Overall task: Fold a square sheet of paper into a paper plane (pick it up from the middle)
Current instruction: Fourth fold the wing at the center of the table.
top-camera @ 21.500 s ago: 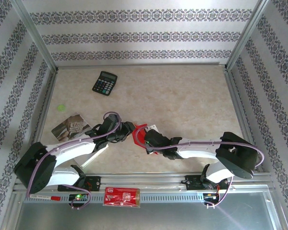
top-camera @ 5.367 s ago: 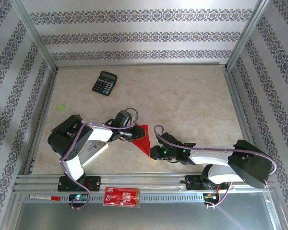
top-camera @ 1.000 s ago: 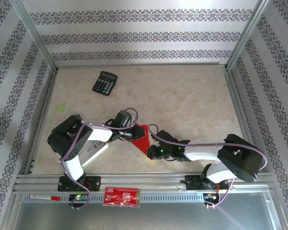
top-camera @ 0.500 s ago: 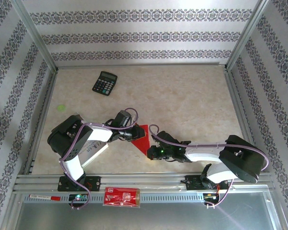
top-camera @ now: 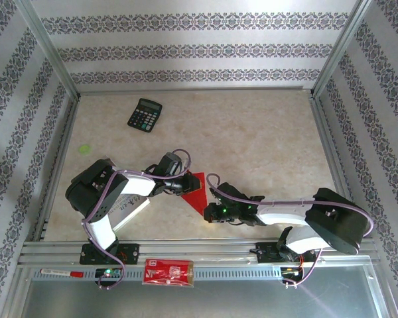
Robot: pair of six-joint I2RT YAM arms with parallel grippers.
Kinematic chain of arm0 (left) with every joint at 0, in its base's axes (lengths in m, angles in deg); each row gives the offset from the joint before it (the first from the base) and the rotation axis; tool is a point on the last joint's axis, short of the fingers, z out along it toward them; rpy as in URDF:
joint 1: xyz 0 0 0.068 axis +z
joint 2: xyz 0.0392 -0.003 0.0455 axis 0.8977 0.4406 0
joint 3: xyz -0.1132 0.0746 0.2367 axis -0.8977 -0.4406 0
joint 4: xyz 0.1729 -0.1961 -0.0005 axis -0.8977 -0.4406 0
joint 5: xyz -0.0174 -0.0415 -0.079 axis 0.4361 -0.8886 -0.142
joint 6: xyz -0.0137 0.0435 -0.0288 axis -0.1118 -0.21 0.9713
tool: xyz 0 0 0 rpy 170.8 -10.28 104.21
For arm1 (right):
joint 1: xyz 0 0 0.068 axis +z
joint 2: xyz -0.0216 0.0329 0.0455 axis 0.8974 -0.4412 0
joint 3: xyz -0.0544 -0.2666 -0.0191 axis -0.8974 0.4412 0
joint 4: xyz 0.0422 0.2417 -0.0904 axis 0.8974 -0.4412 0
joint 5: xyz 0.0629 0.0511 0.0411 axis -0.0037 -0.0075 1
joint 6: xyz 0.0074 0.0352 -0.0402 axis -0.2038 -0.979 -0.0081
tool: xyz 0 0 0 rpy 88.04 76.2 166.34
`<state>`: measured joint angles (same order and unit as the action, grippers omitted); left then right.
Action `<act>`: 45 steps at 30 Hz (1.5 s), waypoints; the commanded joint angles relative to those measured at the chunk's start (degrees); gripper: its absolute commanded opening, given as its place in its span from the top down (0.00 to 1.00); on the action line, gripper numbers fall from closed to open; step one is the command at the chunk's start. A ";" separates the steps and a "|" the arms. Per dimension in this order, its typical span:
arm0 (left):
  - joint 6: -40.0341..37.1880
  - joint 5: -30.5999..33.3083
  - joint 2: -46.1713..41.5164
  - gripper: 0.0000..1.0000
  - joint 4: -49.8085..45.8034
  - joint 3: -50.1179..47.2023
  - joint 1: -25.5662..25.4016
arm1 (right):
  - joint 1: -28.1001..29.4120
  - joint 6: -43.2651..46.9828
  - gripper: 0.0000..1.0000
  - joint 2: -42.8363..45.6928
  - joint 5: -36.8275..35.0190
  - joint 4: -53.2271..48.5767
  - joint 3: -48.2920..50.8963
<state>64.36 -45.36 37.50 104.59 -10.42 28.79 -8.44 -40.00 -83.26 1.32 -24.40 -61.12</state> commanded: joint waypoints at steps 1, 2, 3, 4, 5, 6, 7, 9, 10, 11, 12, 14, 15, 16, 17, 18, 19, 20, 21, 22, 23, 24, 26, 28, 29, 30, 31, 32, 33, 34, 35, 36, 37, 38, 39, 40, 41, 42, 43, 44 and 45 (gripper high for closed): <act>-2.35 3.48 1.40 0.82 -6.21 -1.62 1.21 | 0.50 -0.67 1.00 -1.96 -0.77 0.87 1.77; -2.37 3.54 1.36 0.82 -6.24 -1.60 1.23 | 0.52 -0.61 1.00 -2.51 -0.74 1.24 2.00; -2.39 3.52 1.43 0.82 -6.21 -1.64 1.23 | 0.52 -0.63 1.00 -2.87 -0.80 1.45 2.14; -2.33 3.63 1.43 0.82 -6.25 -1.62 1.23 | 0.52 -0.46 1.00 -2.96 -0.59 1.33 2.09; -2.38 3.57 1.51 0.82 -6.23 -1.56 1.23 | 0.52 -0.32 1.00 -2.82 -0.46 1.22 1.91; -2.29 3.57 1.52 0.82 -6.23 -1.56 1.23 | 0.48 -0.08 1.00 -2.36 -0.38 0.60 1.46; -2.27 3.63 1.48 0.82 -6.14 -1.58 1.23 | 0.52 -0.04 1.00 -1.67 -0.40 0.03 1.13; -2.16 3.65 1.51 0.82 -6.06 -1.70 1.23 | 0.52 -0.02 1.00 0.32 -0.65 -0.89 0.75; -2.16 3.60 1.51 0.82 -6.07 -1.66 1.23 | 0.52 -0.05 1.00 1.47 -0.84 -1.46 0.60; -2.17 3.64 1.56 0.82 -6.06 -1.63 1.19 | 0.48 -0.10 1.00 2.32 -0.90 -1.93 0.42; -2.19 3.52 1.59 0.82 -6.13 -1.50 1.23 | 0.43 -0.09 1.00 3.32 -1.10 -2.46 0.25; -2.30 3.48 1.54 0.82 -6.14 -1.39 1.23 | 0.28 -0.30 1.00 4.93 -1.42 -3.11 -0.08; -2.31 3.54 1.60 0.82 -6.14 -1.39 1.23 | 0.11 -0.26 1.00 5.30 -1.46 -3.20 -0.25; -2.30 3.55 1.60 0.82 -6.14 -1.45 1.14 | -0.08 -0.16 1.00 5.46 -1.30 -3.49 -0.59; -2.30 3.48 1.61 0.82 -6.14 -1.47 1.23 | -0.33 0.01 1.00 5.39 -1.28 -3.78 -0.98; -2.30 3.48 1.66 0.82 -6.14 -1.47 1.23 | -0.61 0.11 1.00 5.22 -1.12 -3.67 -1.18; -2.28 3.50 1.64 0.82 -6.13 -1.39 1.23 | -0.90 0.29 1.00 4.97 -1.00 -3.70 -1.57; -2.28 3.50 1.66 0.82 -6.15 -1.39 1.23 | -1.33 0.52 1.00 4.62 -0.87 -3.69 -2.01; -2.22 3.52 1.66 0.82 -6.14 -1.43 1.23 | -1.60 0.71 1.00 4.39 -0.76 -3.65 -2.34; -2.22 3.47 1.69 0.82 -6.12 -1.35 1.23 | -1.99 1.03 1.00 3.99 -0.60 -3.56 -2.83; -2.22 3.46 1.79 0.82 -6.14 -1.36 1.23 | -2.26 1.30 1.00 3.41 -0.41 -3.68 -3.43; -2.22 3.47 1.78 0.82 -6.21 -1.30 1.22 | -2.52 1.60 1.00 2.74 -0.18 -3.57 -3.78; -2.30 3.40 1.73 0.82 -6.40 -1.14 1.21 | -2.81 2.17 1.00 1.17 0.40 -3.47 -4.50; -2.47 3.46 1.76 0.82 -6.58 -0.99 1.19 | -2.96 2.41 1.00 -0.30 0.76 -2.84 -4.61; -2.41 3.41 1.77 0.82 -6.63 -1.00 1.22 | -3.08 2.49 1.00 -1.33 1.02 -2.25 -4.50; -2.39 3.38 1.82 0.82 -6.59 -0.93 1.22 | -3.08 2.66 1.00 -2.05 1.07 -1.99 -4.44; -2.41 3.32 1.86 0.82 -6.61 -0.87 1.22 | -3.13 2.88 1.00 -2.93 1.00 -1.73 -4.20; -2.47 3.32 1.87 0.82 -6.61 -0.78 1.23 | -3.17 2.95 1.00 -3.95 0.93 -1.35 -3.77; -2.40 3.26 1.83 0.82 -6.63 -0.79 1.23 | -3.17 2.85 1.00 -4.68 0.99 -0.72 -3.39; -2.48 3.29 1.76 0.82 -6.67 -0.80 1.23 | -3.17 2.74 1.00 -5.50 1.12 -0.05 -2.92; -2.53 3.29 1.67 0.82 -6.75 -0.75 1.23 | -3.17 2.58 1.00 -6.28 1.41 0.42 -2.68; -2.64 3.29 1.69 0.82 -6.91 -0.63 1.23 | -3.17 2.53 1.00 -6.71 1.78 0.51 -2.67; -2.72 3.28 1.69 0.82 -7.02 -0.58 1.23 | -3.29 2.73 1.00 -6.74 2.23 0.41 -2.85; -2.74 3.29 1.67 0.82 -7.11 -0.59 1.23 | -3.26 2.91 1.00 -6.32 2.23 -0.11 -3.18; -2.72 3.25 1.60 0.82 -7.11 -0.51 1.23 | -3.34 3.18 1.00 -5.52 2.12 -0.77 -3.58; -2.76 3.29 1.57 0.82 -7.12 -0.59 1.23 | -3.39 3.41 1.00 -4.53 1.86 -1.62 -3.94; -2.74 3.37 1.52 0.82 -7.11 -0.63 1.25 | -3.43 3.53 1.00 -3.48 1.51 -2.41 -4.29; -2.74 3.37 1.49 0.82 -7.11 -0.62 1.23 | -3.49 3.60 1.00 -2.69 1.37 -2.93 -4.60; -2.74 3.36 1.51 0.82 -7.02 -0.68 1.23 | -3.60 3.62 1.00 -1.93 1.26 -3.18 -4.85; -2.67 3.40 1.47 0.82 -7.02 -0.68 1.19 | -3.69 3.60 1.00 -1.46 1.38 -3.36 -5.16; -2.72 3.38 1.51 0.82 -7.06 -0.68 1.23 | -3.78 3.69 1.00 -1.02 1.45 -3.47 -5.52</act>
<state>63.31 -45.34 37.50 104.22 -10.25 29.12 -11.61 -37.79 -86.04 3.44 -25.58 -64.86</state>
